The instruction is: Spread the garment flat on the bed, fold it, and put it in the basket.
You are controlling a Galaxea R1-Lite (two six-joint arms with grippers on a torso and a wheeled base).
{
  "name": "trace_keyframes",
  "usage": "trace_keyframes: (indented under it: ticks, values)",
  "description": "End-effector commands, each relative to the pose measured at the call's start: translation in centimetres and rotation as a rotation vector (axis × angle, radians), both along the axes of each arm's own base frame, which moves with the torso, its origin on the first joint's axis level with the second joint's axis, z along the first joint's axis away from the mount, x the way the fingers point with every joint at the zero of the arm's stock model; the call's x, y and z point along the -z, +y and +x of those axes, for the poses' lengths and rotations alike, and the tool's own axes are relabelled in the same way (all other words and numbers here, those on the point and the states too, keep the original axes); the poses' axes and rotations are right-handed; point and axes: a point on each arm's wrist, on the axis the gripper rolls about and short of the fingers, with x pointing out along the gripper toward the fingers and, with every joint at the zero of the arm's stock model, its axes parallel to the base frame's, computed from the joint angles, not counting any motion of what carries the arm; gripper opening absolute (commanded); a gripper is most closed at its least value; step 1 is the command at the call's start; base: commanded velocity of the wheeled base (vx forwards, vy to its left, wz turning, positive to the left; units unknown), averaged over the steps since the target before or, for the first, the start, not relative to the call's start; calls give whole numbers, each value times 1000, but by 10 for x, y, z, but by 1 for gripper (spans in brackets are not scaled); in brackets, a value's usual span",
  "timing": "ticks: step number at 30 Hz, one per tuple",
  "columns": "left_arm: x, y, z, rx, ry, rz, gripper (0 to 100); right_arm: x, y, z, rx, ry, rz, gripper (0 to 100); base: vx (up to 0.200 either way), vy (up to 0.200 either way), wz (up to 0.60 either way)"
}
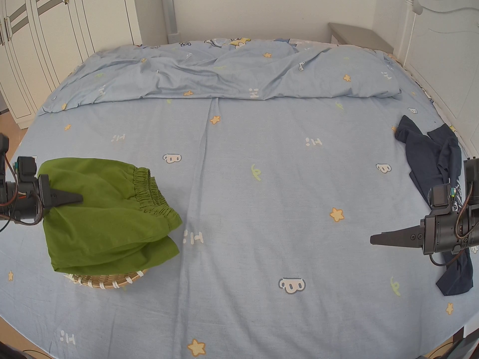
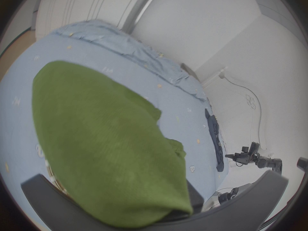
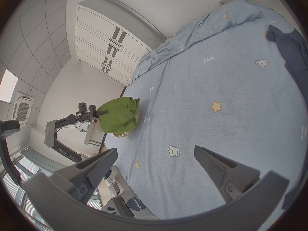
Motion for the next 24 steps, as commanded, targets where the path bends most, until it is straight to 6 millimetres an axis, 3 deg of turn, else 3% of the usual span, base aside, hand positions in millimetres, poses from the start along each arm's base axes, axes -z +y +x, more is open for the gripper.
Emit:
trace_keyframes:
  ticks: [1,9,18,19,24]
  values:
    - [47,19,4,-69,178,-61,0,-2,2,-2,-12,-7,2,100,0,0,0]
    - [82,36,22,-112,308,-102,0,0,7,-6,-35,-3,-1,100,0,0,0]
    - [98,40,44,-99,356,-115,0,-1,7,-7,-36,-9,-1,100,0,0,0]
    - [98,40,44,-98,358,-115,100,0,7,-7,-36,-8,-1,100,0,0,0]
    - [88,37,42,-97,332,-108,100,-1,6,-7,-33,-9,-2,100,0,0,0]
